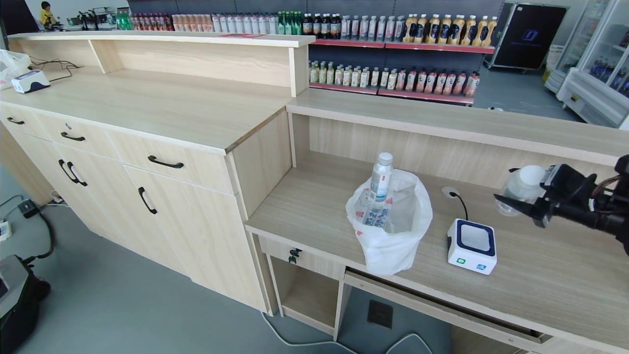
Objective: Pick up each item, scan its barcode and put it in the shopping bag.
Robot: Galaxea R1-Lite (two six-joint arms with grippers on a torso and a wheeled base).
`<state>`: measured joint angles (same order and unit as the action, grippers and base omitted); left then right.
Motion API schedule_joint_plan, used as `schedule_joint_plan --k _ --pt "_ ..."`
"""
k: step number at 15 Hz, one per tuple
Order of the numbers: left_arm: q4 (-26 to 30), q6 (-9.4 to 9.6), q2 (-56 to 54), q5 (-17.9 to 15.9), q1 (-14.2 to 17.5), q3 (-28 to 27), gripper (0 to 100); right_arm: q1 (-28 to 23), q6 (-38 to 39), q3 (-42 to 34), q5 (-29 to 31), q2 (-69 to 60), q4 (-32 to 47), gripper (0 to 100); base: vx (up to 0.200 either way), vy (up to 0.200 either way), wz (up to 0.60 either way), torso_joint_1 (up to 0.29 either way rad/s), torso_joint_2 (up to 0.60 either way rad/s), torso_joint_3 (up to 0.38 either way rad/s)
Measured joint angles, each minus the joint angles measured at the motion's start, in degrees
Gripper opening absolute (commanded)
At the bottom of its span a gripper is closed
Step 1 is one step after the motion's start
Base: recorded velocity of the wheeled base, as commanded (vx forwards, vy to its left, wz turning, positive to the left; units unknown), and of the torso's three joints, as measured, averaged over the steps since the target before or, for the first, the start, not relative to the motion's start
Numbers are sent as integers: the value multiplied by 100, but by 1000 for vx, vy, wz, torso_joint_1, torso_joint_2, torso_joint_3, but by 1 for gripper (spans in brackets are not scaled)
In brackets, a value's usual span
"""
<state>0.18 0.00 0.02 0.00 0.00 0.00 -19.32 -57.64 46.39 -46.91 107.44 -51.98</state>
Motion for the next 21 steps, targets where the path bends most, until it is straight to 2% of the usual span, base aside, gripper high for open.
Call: schedule_joint_plan --k 2,4,7,10,12,13,15,16,18,21 --pt "0 0 0 0 0 0 100 -455 488 -85 73 -868 1164 0 0 0 0 0 0 0" --pt "0 0 0 0 0 0 100 -848 813 -138 115 -1482 1952 0 0 0 0 0 0 0" --pt "0 0 0 0 0 0 100 -1036 1125 -162 129 -1990 2119 0 0 0 0 0 0 0" --pt "-2 0 0 -2 -2 0 100 -936 1212 -146 178 -2099 2075 0 0 0 600 -1 -1 2" --pt "0 0 0 -2 0 0 100 -490 1404 -129 457 -2053 1731 0 0 0 600 -5 0 2" --pt "0 0 0 0 0 0 100 -79 1732 -132 855 -1976 1410 0 0 0 600 2 12 -7" --pt "0 0 0 0 0 0 100 900 2576 -88 2143 -1701 425 0 0 0 600 5 0 7" --pt "-2 0 0 0 0 0 100 1287 2818 -61 2570 -1502 63 0 0 0 600 -2 2 2" --pt "0 0 0 0 0 0 100 1825 3044 -55 2866 -978 -460 0 0 0 0 0 0 0" --pt "-2 0 0 0 -2 0 100 2083 3460 -118 2984 4 -1062 0 0 0 0 0 0 0"
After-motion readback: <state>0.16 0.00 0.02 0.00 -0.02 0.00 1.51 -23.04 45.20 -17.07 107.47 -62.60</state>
